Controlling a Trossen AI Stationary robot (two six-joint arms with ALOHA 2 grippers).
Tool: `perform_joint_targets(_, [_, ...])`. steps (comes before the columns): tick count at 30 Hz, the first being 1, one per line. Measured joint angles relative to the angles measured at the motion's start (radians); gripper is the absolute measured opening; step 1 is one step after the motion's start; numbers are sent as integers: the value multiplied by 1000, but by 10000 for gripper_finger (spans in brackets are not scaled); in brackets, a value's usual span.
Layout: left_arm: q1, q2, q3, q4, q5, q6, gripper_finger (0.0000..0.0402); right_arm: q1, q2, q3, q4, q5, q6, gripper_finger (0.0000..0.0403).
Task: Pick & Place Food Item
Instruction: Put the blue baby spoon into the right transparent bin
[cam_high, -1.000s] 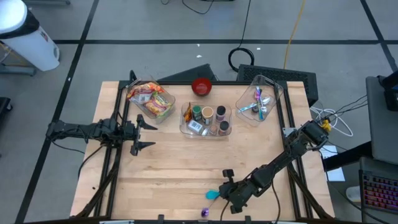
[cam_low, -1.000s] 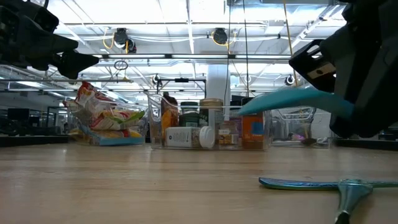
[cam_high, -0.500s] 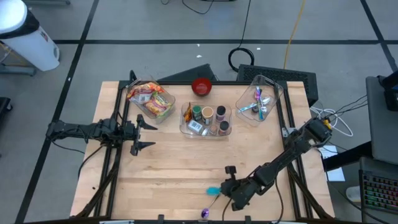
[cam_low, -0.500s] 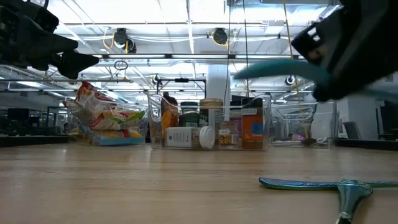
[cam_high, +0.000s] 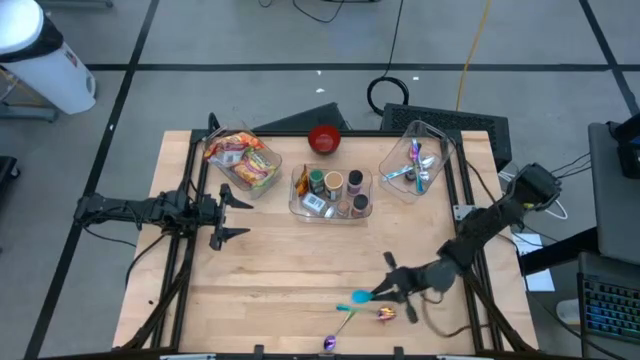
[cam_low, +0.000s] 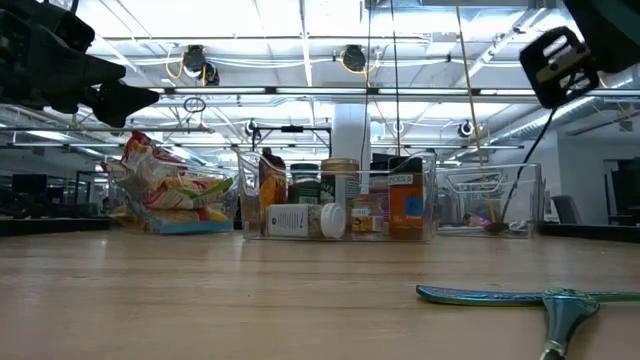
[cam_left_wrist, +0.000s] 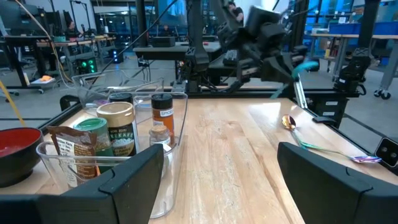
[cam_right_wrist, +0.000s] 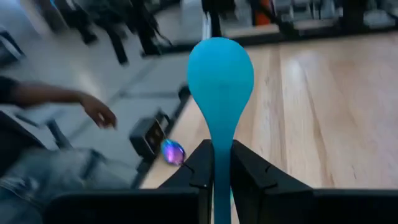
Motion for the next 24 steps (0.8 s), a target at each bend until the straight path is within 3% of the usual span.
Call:
perform_joint_targets(6, [0, 0, 0, 0, 0, 0, 324, 9, -33, -156, 266, 8, -13, 21])
perform_joint_targets(15, [0, 0, 0, 0, 0, 0, 324, -12, -33, -158, 285, 118, -20, 21])
perform_joint_targets(19, [0, 0, 0, 0, 0, 0, 324, -43, -33, -141, 285, 274, -57, 21])
perform_joint_targets(24, [0, 0, 0, 0, 0, 0, 324, -108, -33, -118, 285, 575, -92, 23])
